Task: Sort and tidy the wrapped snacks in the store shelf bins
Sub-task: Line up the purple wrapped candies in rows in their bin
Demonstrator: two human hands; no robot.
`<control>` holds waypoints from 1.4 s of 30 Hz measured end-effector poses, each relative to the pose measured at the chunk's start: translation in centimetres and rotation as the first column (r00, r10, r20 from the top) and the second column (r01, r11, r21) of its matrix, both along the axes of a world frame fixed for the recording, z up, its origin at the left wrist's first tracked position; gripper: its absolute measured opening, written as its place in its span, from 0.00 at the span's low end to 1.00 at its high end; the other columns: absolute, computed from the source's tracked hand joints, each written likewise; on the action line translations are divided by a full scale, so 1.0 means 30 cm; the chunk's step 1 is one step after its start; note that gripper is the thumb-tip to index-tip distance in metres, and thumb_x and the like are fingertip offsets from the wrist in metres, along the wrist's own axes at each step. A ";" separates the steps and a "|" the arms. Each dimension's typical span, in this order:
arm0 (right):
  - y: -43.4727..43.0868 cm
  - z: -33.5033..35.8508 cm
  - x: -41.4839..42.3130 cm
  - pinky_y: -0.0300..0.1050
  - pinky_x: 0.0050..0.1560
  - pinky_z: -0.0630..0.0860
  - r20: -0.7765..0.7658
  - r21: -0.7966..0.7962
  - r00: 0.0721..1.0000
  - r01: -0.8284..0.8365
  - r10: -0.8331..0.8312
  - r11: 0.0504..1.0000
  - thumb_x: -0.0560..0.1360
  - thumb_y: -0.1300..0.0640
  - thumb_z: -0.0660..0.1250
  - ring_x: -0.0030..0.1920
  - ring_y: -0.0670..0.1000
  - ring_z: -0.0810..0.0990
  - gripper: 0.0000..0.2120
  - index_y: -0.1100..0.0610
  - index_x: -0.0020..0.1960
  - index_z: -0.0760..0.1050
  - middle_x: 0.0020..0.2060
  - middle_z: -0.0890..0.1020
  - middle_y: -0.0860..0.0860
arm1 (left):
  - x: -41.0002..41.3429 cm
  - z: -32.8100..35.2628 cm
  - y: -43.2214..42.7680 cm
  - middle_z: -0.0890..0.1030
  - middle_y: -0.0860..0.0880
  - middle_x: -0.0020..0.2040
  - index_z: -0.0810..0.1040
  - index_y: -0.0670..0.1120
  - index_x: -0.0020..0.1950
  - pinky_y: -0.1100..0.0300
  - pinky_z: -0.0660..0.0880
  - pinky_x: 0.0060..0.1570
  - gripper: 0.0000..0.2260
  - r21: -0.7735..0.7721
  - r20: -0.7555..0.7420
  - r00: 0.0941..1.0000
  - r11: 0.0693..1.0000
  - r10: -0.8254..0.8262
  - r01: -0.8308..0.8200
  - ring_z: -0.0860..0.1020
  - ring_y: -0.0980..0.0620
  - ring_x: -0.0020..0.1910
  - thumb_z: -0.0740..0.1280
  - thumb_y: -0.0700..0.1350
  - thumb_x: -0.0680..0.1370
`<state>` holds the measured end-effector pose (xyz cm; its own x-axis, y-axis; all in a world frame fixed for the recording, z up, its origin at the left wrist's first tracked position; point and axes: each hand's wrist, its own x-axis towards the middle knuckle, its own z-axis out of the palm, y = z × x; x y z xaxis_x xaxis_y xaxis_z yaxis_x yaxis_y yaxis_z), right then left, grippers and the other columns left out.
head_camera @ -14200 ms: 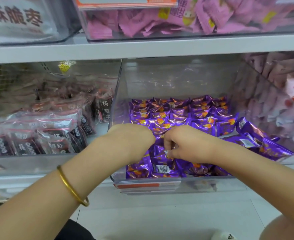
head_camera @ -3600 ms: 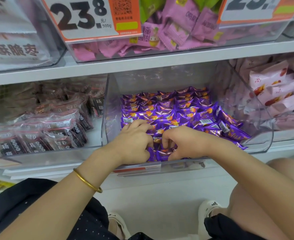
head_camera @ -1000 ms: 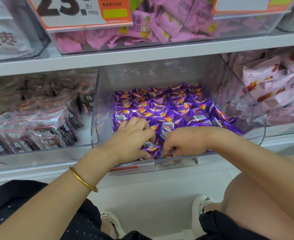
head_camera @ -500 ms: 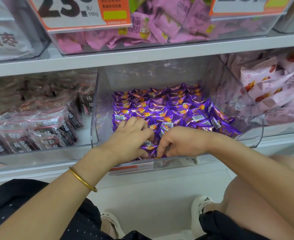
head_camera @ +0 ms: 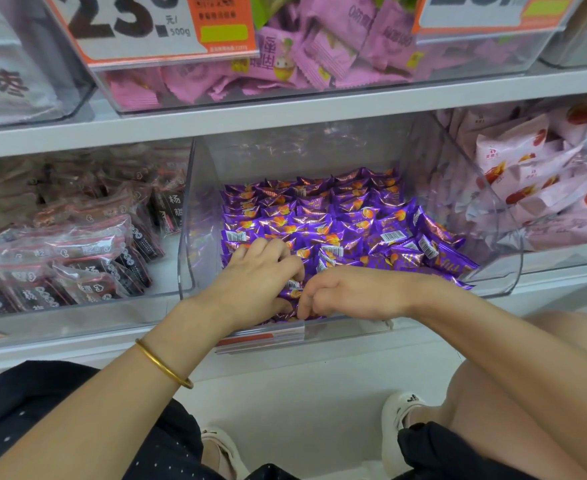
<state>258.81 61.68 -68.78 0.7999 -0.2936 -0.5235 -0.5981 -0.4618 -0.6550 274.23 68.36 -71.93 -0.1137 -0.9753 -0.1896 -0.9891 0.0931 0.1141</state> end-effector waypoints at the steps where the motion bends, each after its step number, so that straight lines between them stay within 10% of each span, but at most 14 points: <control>1: 0.007 -0.006 0.003 0.49 0.59 0.71 -0.005 -0.002 1.000 0.005 -0.005 1.000 0.78 0.59 0.56 0.52 0.59 0.75 0.15 0.69 0.55 0.75 0.51 0.77 0.64 | 0.001 -0.001 0.001 0.65 0.52 0.61 0.68 0.55 0.64 0.56 0.60 0.60 0.21 0.002 -0.006 1.000 1.000 0.002 -0.002 0.61 0.51 0.61 0.68 0.52 0.73; 7: 0.010 0.015 0.001 0.61 0.63 0.68 -0.081 0.005 0.997 -0.010 0.010 1.000 0.76 0.49 0.52 0.59 0.63 0.73 0.24 0.68 0.55 0.75 0.56 0.77 0.64 | 0.002 0.000 0.004 0.65 0.52 0.61 0.68 0.55 0.65 0.56 0.62 0.59 0.20 0.007 -0.009 1.000 1.000 0.004 -0.004 0.61 0.51 0.60 0.68 0.52 0.74; 14: 0.000 0.033 0.006 0.35 0.55 0.75 -0.034 0.125 0.993 0.114 -0.111 0.986 0.78 0.59 0.52 0.57 0.53 0.79 0.18 0.63 0.56 0.79 0.54 0.81 0.56 | 0.006 0.004 -0.002 0.67 0.52 0.60 0.70 0.54 0.63 0.56 0.64 0.58 0.18 0.045 -0.063 0.998 0.999 0.031 -0.028 0.62 0.50 0.60 0.67 0.50 0.74; 18: -0.060 0.092 -0.047 0.46 0.55 0.77 0.142 -0.075 0.970 0.211 -0.199 0.975 0.75 0.66 0.57 0.49 0.52 0.81 0.12 0.62 0.50 0.79 0.45 0.82 0.55 | -0.001 -0.001 -0.019 0.66 0.48 0.68 0.70 0.51 0.66 0.47 0.62 0.67 0.22 -0.096 -0.123 0.990 0.993 0.062 -0.074 0.61 0.46 0.68 0.58 0.58 0.75; 20: -0.109 0.117 -0.086 0.42 0.53 0.76 0.192 -0.311 0.963 0.245 -0.192 0.918 0.73 0.68 0.59 0.44 0.47 0.80 0.13 0.58 0.49 0.81 0.40 0.81 0.49 | -0.012 -0.015 -0.026 0.49 0.47 0.77 0.56 0.55 0.75 0.44 0.50 0.73 0.26 0.007 -0.040 0.999 0.999 0.035 -0.034 0.46 0.46 0.76 0.55 0.59 0.78; 25: -0.141 0.060 -0.131 0.46 0.49 0.76 -0.075 -0.622 0.995 0.002 -0.063 0.783 0.72 0.48 0.68 0.47 0.48 0.78 0.09 0.52 0.48 0.80 0.42 0.80 0.45 | -0.005 -0.043 -0.029 0.34 0.49 0.76 0.41 0.62 0.75 0.47 0.43 0.74 0.26 0.201 0.002 0.999 0.979 0.044 -0.044 0.35 0.49 0.75 0.51 0.58 0.81; 28: -0.121 0.013 -0.126 0.46 0.47 0.74 -0.230 -0.617 0.973 -0.124 -0.027 0.777 0.69 0.37 0.67 0.51 0.51 0.76 0.20 0.50 0.53 0.76 0.50 0.74 0.47 | -0.009 -0.039 -0.027 0.37 0.49 0.77 0.45 0.61 0.75 0.46 0.45 0.74 0.26 0.157 0.004 1.000 0.987 0.030 -0.030 0.38 0.48 0.76 0.53 0.58 0.80; 34: -0.145 0.009 -0.141 0.55 0.53 0.74 -0.195 -0.565 0.980 -0.137 0.029 0.814 0.76 0.54 0.60 0.51 0.56 0.76 0.09 0.54 0.47 0.78 0.41 0.68 0.48 | -0.060 -0.004 -0.094 0.66 0.50 0.69 0.77 0.54 0.61 0.50 0.56 0.67 0.15 -0.195 -0.079 0.992 0.977 -0.101 0.084 0.58 0.47 0.70 0.67 0.53 0.75; 42: -0.187 0.000 -0.226 0.49 0.47 0.73 -0.186 -0.630 0.982 -0.090 -0.037 0.772 0.68 0.55 0.73 0.46 0.51 0.69 0.15 0.49 0.43 0.65 0.46 0.69 0.48 | -0.144 -0.023 -0.185 0.69 0.51 0.57 0.74 0.50 0.52 0.56 0.57 0.58 0.10 -0.193 0.016 0.987 0.968 -0.159 0.159 0.64 0.49 0.60 0.68 0.51 0.73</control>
